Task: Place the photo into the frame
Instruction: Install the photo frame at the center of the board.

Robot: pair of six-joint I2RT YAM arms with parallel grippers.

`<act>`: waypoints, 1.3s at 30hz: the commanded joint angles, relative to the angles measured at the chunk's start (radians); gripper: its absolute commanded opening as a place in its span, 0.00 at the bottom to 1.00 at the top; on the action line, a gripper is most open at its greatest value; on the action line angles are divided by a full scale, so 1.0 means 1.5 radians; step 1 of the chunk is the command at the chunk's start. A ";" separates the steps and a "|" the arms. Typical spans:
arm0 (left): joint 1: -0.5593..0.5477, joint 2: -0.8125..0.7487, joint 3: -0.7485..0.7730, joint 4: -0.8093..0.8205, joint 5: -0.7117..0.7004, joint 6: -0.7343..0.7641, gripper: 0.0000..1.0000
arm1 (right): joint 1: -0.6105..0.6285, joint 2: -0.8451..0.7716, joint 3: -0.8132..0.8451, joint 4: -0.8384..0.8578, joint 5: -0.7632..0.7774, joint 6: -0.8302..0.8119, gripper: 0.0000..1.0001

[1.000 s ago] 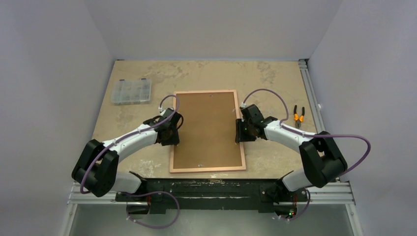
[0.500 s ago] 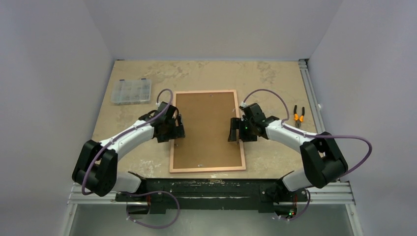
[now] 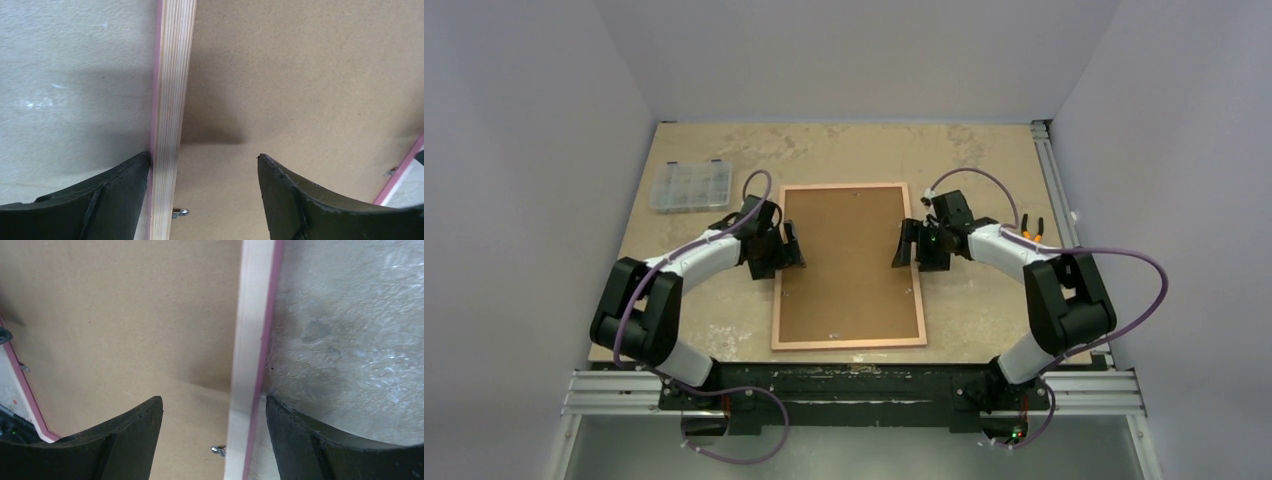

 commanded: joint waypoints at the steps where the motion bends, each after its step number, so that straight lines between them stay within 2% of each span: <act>1: -0.003 -0.001 -0.040 0.087 0.094 -0.019 0.75 | 0.007 -0.015 -0.010 0.017 -0.059 -0.006 0.73; 9: -0.076 -0.047 -0.117 0.130 0.093 -0.077 0.74 | 0.012 -0.107 -0.079 0.004 -0.073 0.007 0.73; 14: -0.153 -0.070 -0.128 0.119 0.050 -0.117 0.74 | 0.012 -0.162 -0.109 -0.013 -0.061 0.017 0.72; 18: -0.179 -0.105 -0.134 0.107 0.015 -0.136 0.74 | 0.012 -0.185 -0.114 -0.019 -0.040 0.020 0.73; 21: -0.179 -0.119 -0.123 0.074 -0.019 -0.127 0.75 | 0.012 -0.184 -0.108 -0.024 -0.026 0.015 0.73; 25: -0.177 -0.104 -0.055 -0.018 -0.089 -0.092 0.78 | 0.012 -0.185 -0.107 -0.028 -0.014 0.012 0.74; 39: -0.090 0.060 0.143 -0.093 -0.131 -0.037 0.78 | 0.012 -0.173 -0.127 -0.015 -0.008 0.011 0.75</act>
